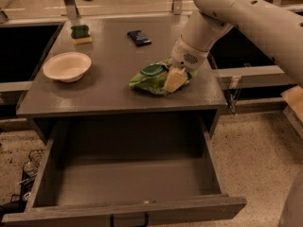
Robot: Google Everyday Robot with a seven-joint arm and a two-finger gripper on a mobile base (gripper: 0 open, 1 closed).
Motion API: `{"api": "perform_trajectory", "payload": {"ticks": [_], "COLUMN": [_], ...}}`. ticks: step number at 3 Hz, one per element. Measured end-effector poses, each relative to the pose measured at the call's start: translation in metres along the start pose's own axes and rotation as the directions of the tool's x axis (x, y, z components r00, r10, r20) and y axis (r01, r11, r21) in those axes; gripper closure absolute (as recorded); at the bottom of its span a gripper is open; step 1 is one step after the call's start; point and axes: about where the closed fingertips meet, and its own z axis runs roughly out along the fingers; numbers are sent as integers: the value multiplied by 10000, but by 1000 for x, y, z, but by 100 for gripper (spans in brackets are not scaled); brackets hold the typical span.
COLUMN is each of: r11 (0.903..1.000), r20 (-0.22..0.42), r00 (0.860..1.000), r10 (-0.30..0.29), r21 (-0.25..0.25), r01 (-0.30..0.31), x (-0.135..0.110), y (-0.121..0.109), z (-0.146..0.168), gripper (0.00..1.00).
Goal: Place green rice chip bag into top drawer
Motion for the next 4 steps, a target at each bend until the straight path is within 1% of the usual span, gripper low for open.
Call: {"api": "perform_trajectory", "payload": {"ticks": [1,2,3,4], "r11": [10000,9992,9982,9959], "r20": [1,113,123,166], "r00": [10000,9992,9981,9960], "r10": [-4,-394,-604,-878], "r21": [0,25,67,216], "r01": [4,394,604,874], "x": [0,-14,-23,-30], "y": [0,12,21,29], "z": [0,-23,-40,-59], "gripper": [100,100,100,100]}}
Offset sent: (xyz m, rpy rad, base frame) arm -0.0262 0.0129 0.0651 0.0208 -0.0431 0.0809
